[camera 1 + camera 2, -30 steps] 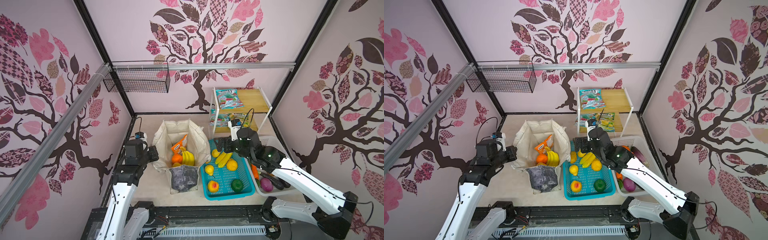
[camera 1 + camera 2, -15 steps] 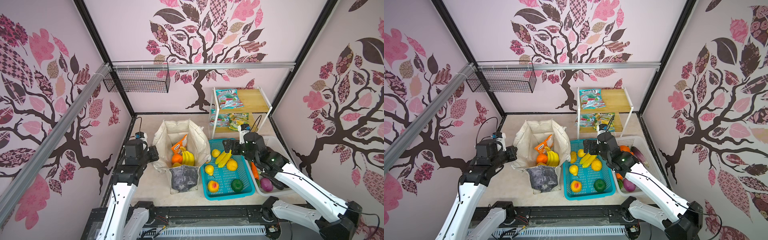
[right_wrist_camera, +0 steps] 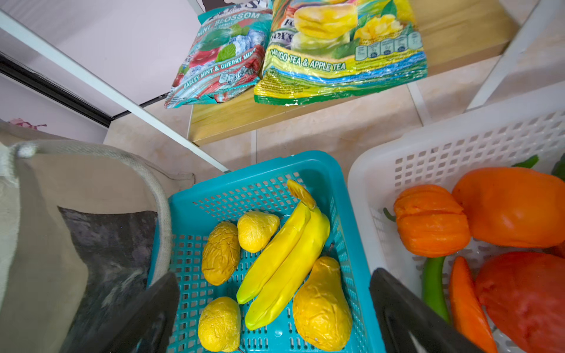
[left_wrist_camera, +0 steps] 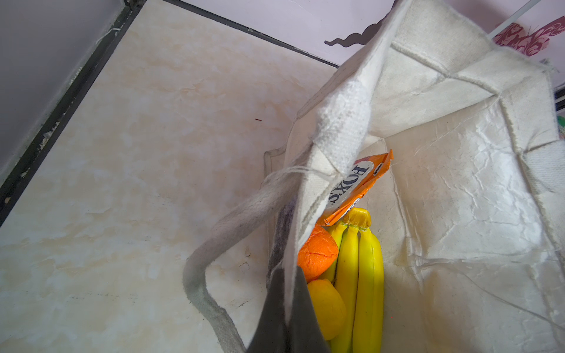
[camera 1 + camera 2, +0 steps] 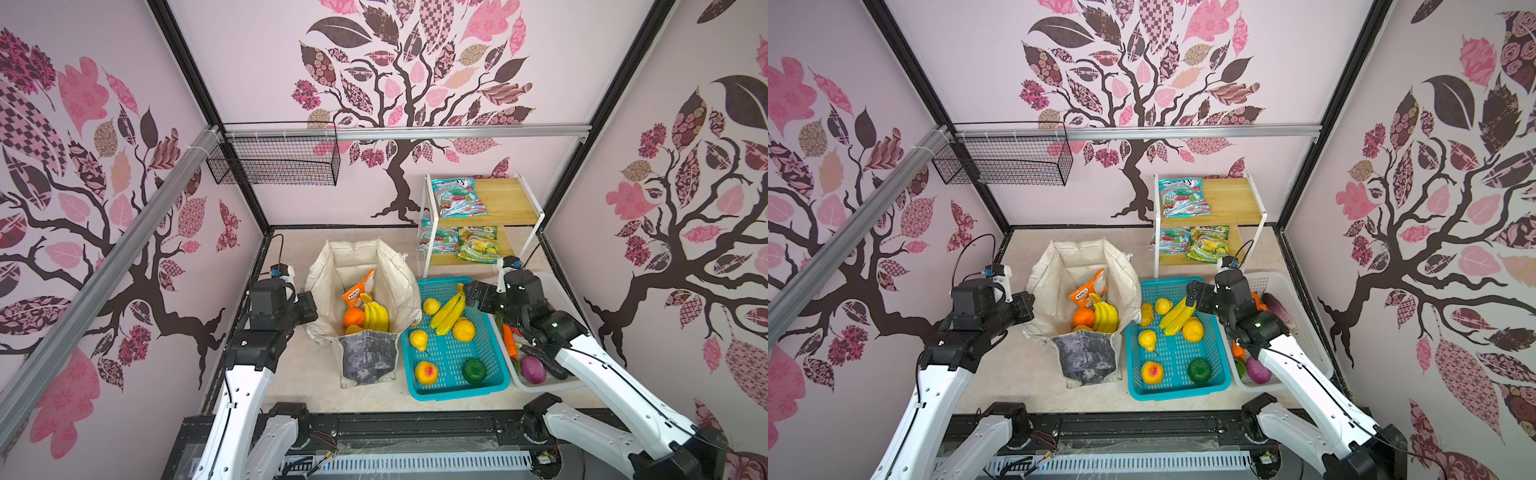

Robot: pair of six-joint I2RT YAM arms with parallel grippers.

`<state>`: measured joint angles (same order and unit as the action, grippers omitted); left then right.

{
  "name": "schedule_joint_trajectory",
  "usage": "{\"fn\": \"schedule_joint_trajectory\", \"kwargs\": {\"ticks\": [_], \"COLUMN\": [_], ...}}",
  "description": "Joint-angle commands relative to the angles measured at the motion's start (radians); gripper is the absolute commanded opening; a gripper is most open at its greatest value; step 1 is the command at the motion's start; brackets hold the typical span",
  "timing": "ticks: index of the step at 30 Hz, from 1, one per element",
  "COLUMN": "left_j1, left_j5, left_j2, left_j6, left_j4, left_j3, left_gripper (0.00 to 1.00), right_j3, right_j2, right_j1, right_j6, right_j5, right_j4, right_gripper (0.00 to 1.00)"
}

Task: Place the food into the grocery bag and tie it
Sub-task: 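Raise the right gripper out of the tote and move it toward the shelf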

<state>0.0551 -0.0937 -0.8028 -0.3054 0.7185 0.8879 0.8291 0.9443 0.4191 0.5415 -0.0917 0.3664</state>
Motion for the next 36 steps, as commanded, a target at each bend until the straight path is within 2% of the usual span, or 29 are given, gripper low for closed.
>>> {"fn": "schedule_joint_trajectory", "kwargs": {"ticks": [1, 4, 13, 19, 25, 36], "left_j1": [0.003, 0.004, 0.004, 0.004, 0.003, 0.003], "left_j5": [-0.014, -0.016, -0.015, -0.017, -0.023, -0.019], "left_j2": [0.007, 0.007, 0.007, 0.006, 0.004, 0.006], "left_j6": [0.015, 0.015, 0.015, 0.015, 0.015, 0.015], "left_j4": [-0.027, -0.028, -0.027, -0.027, -0.029, -0.029], "left_j3": [-0.023, -0.024, -0.024, -0.024, -0.024, -0.023], "left_gripper": [0.0, 0.0, 0.0, 0.0, 0.0, 0.0], "right_j3": [-0.016, -0.038, -0.051, -0.073, -0.106, -0.134], "right_j2": [-0.039, -0.052, -0.05, -0.072, -0.1, -0.065], "right_j1": [-0.068, -0.128, -0.138, -0.16, -0.235, -0.253], "right_j6": [0.04, 0.055, 0.066, 0.091, 0.105, 0.093], "right_j5": [0.052, 0.116, 0.089, 0.099, 0.173, 0.157], "right_j4": [-0.019, -0.037, -0.033, -0.057, -0.082, -0.097], "right_gripper": [0.99, 1.0, 1.0, 0.99, 0.99, 1.0]}}
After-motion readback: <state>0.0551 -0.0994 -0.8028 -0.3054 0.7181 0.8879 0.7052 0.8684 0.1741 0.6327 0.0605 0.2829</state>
